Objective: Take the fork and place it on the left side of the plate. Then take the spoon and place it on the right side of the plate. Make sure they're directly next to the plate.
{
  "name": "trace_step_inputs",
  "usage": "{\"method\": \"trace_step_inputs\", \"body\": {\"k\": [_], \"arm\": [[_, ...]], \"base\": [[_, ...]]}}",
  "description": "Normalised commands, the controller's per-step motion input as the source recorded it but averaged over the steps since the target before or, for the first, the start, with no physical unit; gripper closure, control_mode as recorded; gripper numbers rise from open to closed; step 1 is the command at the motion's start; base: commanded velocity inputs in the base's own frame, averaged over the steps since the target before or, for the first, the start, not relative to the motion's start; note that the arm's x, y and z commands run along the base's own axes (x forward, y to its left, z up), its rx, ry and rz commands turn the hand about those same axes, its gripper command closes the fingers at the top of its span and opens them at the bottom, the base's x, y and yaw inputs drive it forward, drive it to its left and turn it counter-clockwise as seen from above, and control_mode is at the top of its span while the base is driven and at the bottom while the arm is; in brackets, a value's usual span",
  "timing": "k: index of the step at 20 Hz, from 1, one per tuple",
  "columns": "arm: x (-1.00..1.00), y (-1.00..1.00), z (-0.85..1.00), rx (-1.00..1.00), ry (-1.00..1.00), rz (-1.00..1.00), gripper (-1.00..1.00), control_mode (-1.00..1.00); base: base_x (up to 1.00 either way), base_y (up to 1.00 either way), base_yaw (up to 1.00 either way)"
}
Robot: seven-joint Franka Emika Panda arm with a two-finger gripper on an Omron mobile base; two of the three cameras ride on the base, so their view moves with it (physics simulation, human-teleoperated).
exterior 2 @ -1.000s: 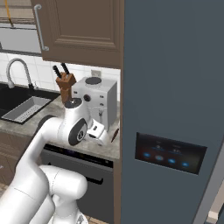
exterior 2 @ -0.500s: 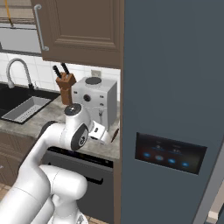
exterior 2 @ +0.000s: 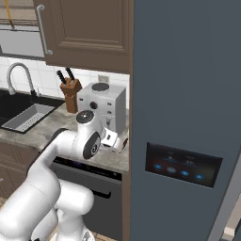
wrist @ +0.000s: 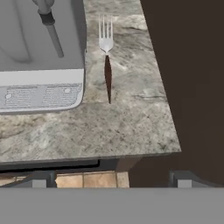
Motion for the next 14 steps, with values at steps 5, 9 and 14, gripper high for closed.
{"method": "trace_step_inputs", "body": {"k": [5,9,14], "arm": [[0.3,-0.07,0.0,0.0,0.04,0.02,-1.0,-1.0],[0.29,-0.07,-0.02,0.0,0.01,0.0,-1.0,-1.0],[0.27,-0.12,-0.06,-0.02,0.0,0.03,-1.0,-1.0]], "base": [[0.0,0.0,0.0],[0.0,0.0,0.0],[0.0,0.0,0.0]]}}
